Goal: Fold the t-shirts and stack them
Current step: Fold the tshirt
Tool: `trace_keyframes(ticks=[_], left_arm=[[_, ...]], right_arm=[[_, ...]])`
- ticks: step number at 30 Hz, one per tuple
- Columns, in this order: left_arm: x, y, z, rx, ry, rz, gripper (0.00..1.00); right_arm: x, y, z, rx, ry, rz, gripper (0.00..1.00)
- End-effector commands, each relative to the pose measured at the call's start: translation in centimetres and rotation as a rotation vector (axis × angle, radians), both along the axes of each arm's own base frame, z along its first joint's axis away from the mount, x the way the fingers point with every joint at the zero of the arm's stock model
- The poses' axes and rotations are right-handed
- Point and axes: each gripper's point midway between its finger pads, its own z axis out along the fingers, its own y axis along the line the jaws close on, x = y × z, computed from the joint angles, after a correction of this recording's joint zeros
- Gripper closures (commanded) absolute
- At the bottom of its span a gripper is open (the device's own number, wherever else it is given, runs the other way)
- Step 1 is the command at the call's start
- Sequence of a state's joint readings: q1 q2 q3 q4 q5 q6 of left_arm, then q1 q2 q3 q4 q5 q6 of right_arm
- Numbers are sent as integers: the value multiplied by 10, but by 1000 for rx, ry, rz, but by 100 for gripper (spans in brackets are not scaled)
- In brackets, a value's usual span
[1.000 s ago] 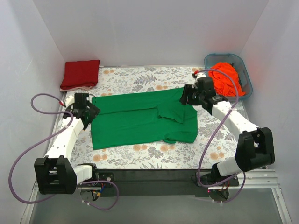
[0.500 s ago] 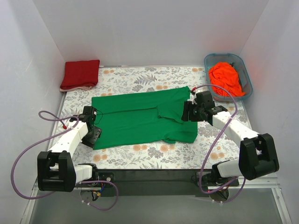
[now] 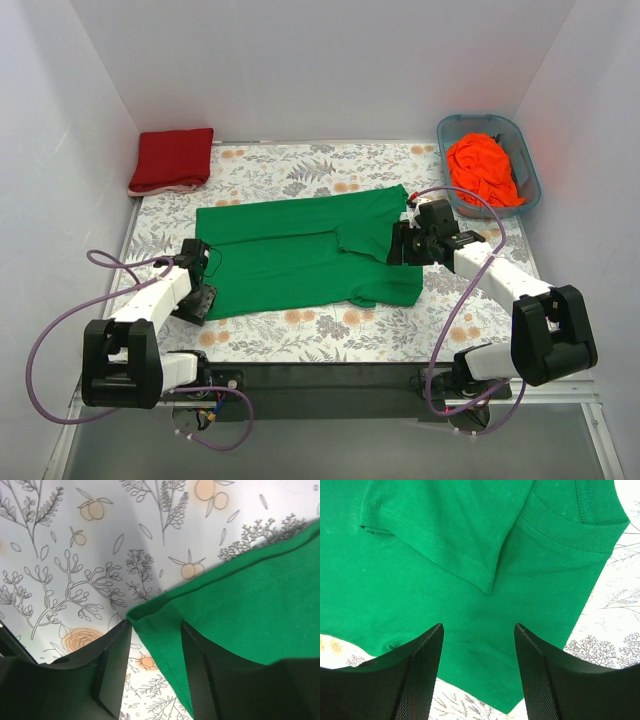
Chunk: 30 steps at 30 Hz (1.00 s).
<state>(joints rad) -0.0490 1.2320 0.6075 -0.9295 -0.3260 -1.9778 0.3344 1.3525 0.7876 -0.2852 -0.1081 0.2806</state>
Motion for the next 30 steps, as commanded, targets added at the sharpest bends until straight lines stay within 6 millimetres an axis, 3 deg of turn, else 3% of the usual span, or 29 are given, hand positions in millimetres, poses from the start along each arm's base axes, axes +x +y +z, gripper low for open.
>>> trace_keyframes(ticks=[1,3,4,9,12,20,25,30], left_arm=[[1,5,-7,32,-6,37,58],[-1,5,-7,29,-7,37,68],[-1,5,-7,29,-8,34,78],[0,6,-2,38,-19,3,100],[3,5,3,32,-38,-18,100],[18,2,24,17,-135,-79,100],[20,4,33,32,-184,-111,100],[20,4,36,37,-218,-120,100]], right_arm=[[5,3,5,10,-35,15,35],[4,2,2,4,-29,12,35],[3,1,1,1,-27,10,35],[-3,-7,0,-19,-6,-16,35],[-13,-12,-4,-25,16,-45,35],[-44,-51,-32,-10,163,-186,38],[-50,-54,-33,26,176,-230,41],[-50,-66,-46,-5,203,-286,47]])
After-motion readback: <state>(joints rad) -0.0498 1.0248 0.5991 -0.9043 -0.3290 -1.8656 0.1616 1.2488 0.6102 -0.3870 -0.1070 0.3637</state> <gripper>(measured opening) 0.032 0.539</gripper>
